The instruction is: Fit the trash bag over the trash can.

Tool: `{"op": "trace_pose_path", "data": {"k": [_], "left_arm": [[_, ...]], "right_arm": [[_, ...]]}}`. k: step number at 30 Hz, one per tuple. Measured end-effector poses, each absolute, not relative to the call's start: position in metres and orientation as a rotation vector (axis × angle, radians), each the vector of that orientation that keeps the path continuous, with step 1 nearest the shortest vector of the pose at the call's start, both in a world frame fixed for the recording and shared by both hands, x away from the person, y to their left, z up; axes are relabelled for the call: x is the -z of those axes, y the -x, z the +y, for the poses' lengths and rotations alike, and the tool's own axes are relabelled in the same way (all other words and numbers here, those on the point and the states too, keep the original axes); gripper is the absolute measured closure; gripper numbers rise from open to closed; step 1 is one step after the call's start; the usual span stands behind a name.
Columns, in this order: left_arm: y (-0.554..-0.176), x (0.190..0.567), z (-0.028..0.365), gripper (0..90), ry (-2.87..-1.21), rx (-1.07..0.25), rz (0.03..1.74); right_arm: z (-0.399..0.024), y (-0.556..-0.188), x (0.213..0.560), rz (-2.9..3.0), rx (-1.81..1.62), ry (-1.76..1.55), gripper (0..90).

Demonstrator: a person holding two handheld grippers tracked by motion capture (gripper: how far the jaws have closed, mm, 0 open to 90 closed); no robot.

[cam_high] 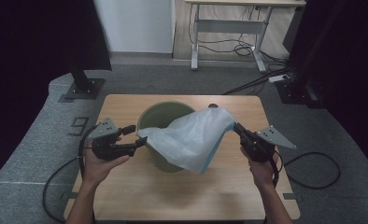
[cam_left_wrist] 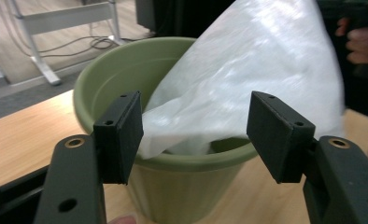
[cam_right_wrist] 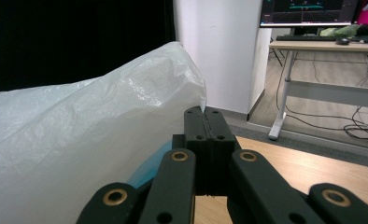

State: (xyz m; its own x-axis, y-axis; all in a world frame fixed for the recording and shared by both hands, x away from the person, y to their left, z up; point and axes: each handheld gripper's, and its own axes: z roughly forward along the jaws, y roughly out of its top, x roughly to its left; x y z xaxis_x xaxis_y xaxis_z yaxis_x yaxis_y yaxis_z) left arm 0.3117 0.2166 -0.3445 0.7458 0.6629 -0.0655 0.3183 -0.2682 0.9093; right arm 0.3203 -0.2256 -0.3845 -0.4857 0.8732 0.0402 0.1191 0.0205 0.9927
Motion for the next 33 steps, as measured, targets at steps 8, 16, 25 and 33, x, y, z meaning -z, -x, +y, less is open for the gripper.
{"op": "trace_pose_path", "data": {"k": [8, 16, 25, 33], "left_arm": [[-0.305, 0.333, 0.198, 35.4, -1.874, -0.355, 0.695], [-0.312, 0.338, 0.159, 35.8, -1.965, -0.340, 0.682], [-0.314, 0.339, 0.126, 35.8, -2.011, -0.315, 0.633], [-0.312, 0.336, 0.112, 36.4, -2.015, -0.315, 0.620]], "right_arm": [[-0.215, -0.318, 0.381, 1.697, -1.531, -0.989, 88.8], [-0.196, -0.316, 0.386, 1.735, -1.546, -0.963, 88.7], [-0.176, -0.307, 0.388, 1.774, -1.594, -0.912, 88.7], [-0.166, -0.299, 0.385, 1.795, -1.606, -0.869, 88.7]]}}
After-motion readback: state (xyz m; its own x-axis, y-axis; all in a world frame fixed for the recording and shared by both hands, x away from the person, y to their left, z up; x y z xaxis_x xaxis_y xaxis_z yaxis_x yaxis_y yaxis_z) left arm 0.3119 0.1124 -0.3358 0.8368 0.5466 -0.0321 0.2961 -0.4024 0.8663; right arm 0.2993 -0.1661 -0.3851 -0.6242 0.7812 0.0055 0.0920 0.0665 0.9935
